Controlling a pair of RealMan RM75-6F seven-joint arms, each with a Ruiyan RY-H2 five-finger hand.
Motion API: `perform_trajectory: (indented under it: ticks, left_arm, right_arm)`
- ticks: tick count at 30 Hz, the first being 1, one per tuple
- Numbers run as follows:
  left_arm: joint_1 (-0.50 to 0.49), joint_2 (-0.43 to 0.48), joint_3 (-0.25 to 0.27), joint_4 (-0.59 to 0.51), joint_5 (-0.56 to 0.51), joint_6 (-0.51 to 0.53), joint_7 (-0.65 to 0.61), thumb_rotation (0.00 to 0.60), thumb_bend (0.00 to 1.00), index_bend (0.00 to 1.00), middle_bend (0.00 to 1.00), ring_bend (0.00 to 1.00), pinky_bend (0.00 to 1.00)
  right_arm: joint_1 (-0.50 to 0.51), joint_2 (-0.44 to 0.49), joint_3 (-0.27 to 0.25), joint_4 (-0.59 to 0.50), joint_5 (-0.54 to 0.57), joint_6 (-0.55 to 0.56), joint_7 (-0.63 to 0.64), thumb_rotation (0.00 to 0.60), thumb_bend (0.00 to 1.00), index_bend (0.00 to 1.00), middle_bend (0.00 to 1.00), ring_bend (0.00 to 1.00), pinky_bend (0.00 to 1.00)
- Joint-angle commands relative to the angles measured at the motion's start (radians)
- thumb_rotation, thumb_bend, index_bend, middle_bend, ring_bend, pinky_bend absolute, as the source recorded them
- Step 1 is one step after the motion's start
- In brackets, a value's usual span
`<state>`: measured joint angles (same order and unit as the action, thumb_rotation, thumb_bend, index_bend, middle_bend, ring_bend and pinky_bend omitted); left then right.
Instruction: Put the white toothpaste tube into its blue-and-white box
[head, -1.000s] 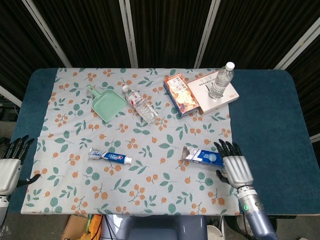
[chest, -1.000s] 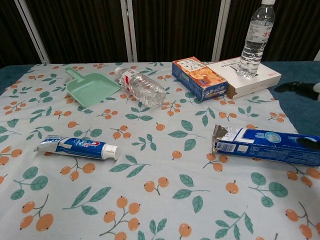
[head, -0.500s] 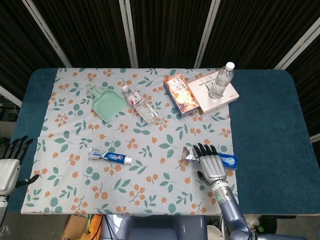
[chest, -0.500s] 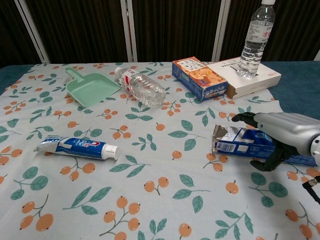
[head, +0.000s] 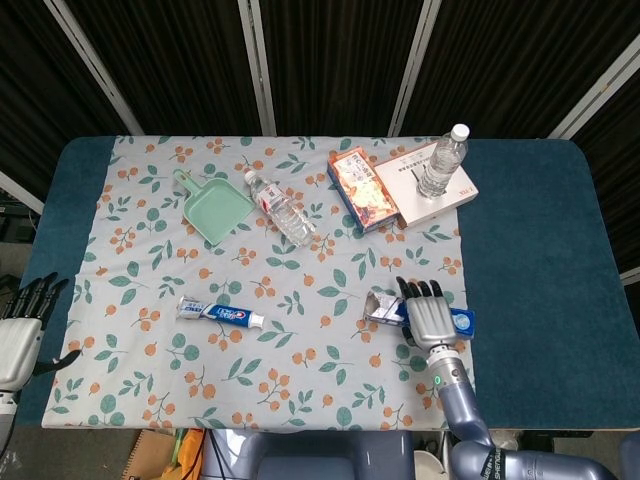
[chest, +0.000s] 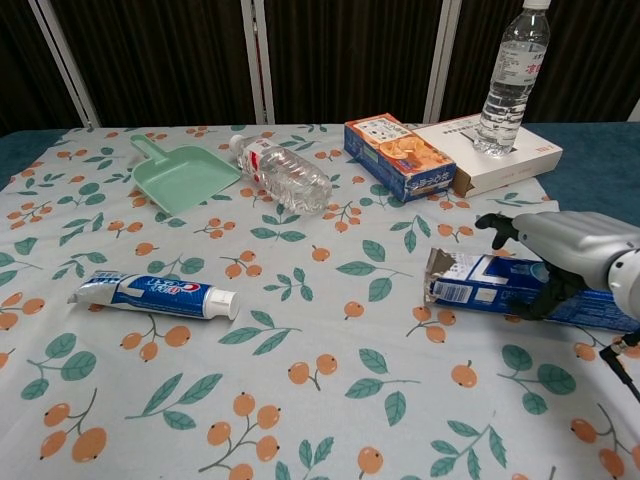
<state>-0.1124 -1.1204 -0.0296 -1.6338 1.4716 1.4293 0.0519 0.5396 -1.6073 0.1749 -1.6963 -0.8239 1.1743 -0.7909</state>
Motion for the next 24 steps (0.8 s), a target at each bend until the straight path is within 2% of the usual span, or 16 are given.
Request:
perform_trajectory:
  ticks: [1, 11, 18, 24]
  left_arm:
    - [0.000, 0.001, 0.001, -0.001, 0.001, 0.000, 0.000, 0.600, 0.02, 0.02, 0.00, 0.01, 0.08]
    - [0.000, 0.002, 0.002, -0.003, 0.000, -0.003, -0.003, 0.600, 0.02, 0.02, 0.00, 0.01, 0.08]
    - [-0.001, 0.003, 0.001, -0.005, -0.004, -0.006, -0.005, 0.600, 0.02, 0.02, 0.00, 0.01, 0.08]
    - [-0.001, 0.004, 0.002, -0.006, -0.004, -0.006, -0.003, 0.600, 0.02, 0.02, 0.00, 0.01, 0.08]
  right_arm:
    - [0.004, -0.010, -0.006, 0.024, 0.004, 0.001, 0.010, 0.600, 0.36, 0.10, 0.25, 0.17, 0.12]
    - [0.015, -0.019, -0.021, 0.039, 0.025, 0.001, 0.008, 0.600, 0.35, 0.13, 0.29, 0.21, 0.13]
    - [0.019, -0.021, -0.027, 0.032, 0.011, 0.010, 0.020, 0.600, 0.35, 0.33, 0.44, 0.40, 0.28]
    - [0.007, -0.005, -0.046, 0.004, -0.010, 0.018, 0.045, 0.600, 0.35, 0.39, 0.49, 0.45, 0.34]
